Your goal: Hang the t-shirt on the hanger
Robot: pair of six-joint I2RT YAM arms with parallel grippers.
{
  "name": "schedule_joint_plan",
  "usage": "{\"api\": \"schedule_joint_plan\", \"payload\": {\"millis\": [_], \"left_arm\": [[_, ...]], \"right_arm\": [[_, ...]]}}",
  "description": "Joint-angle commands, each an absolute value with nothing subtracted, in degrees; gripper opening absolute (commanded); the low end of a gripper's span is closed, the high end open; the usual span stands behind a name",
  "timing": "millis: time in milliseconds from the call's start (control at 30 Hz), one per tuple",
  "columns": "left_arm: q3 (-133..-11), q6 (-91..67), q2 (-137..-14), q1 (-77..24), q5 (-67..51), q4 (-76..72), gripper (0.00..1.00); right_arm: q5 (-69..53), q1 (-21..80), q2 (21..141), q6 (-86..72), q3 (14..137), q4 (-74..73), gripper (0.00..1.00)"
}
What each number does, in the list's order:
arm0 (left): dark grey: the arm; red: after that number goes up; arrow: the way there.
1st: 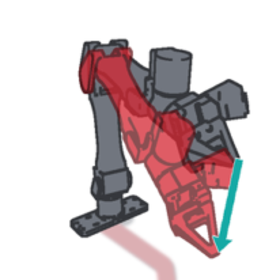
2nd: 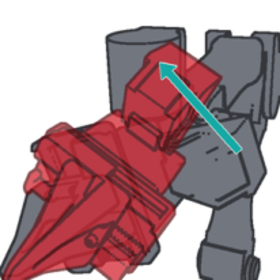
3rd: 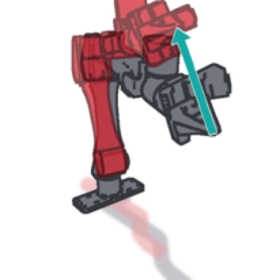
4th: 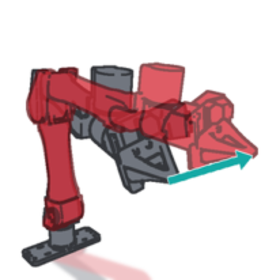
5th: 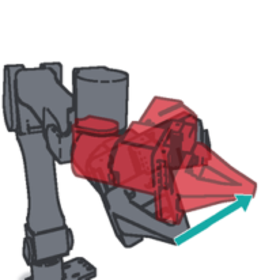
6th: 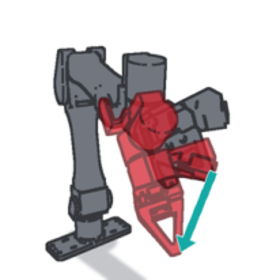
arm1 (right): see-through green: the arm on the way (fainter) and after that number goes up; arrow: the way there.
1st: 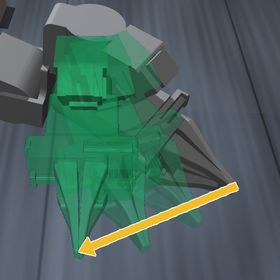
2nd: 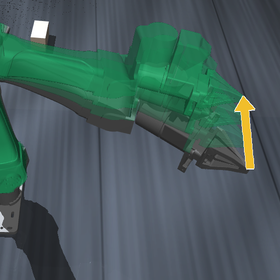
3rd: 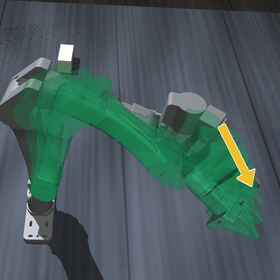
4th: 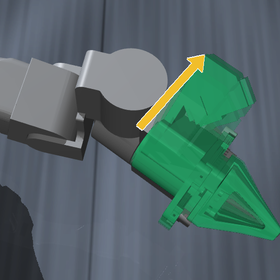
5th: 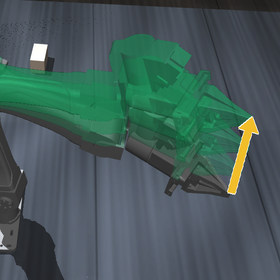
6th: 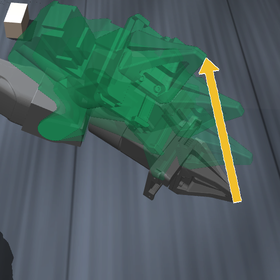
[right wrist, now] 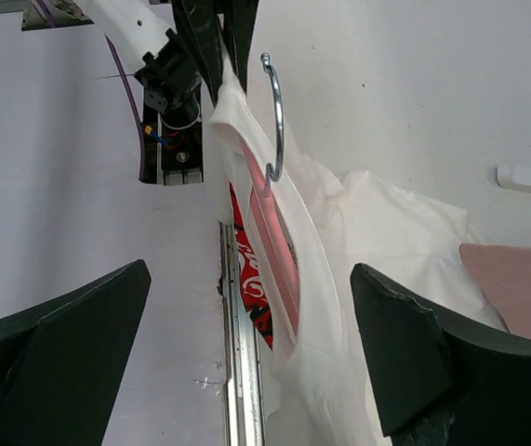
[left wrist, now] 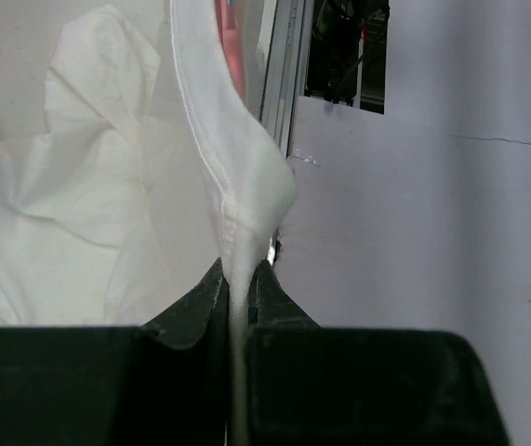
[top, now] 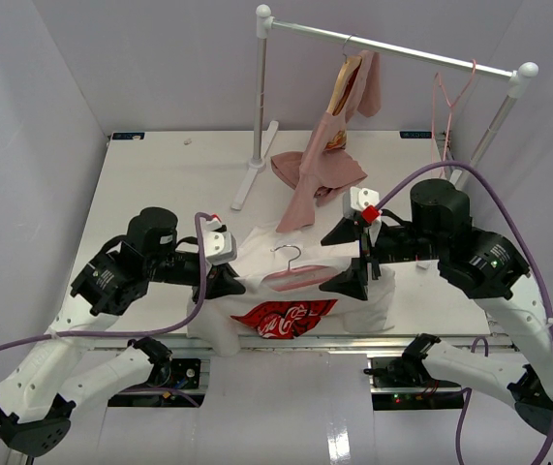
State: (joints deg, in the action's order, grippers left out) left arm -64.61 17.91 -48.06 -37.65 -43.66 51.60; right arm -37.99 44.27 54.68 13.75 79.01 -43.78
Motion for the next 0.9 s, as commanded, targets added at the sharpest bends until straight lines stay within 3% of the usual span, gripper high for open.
{"api": "schedule_joint_plan", "payload": {"millis": [0,233,433,533,767,867], "left_arm": [[-63.58,19.27,-45.91,-37.44,-45.06,52.93,0.0],[-66.21,20.28,-47.46,-37.36,-49.21,54.38,0.0],[-67.69,21.55,-50.38,-37.44,-51.15,54.72,0.0],[-68.42,21.62,-50.81,-37.44,-51.45,54.51,0.0],[-65.28,22.15,-48.49,-37.44,-53.28,49.13,0.0],[-64.36,23.88,-47.66,-37.44,-54.97,47.97,0.0]], "right_arm": [[-34.23,44.47,55.66,17.34,80.25,-50.65,0.97],[-27.93,44.47,52.97,20.16,73.42,-48.32,1.0],[-31.78,44.47,55.61,20.24,73.48,-48.85,0.85],[-30.97,44.55,56.05,19.73,71.73,-47.45,0.7],[-33.83,44.56,53.54,17.91,68.2,-45.2,0.54],[-34.13,44.47,51.53,17.37,68.45,-45.91,0.36]]}}
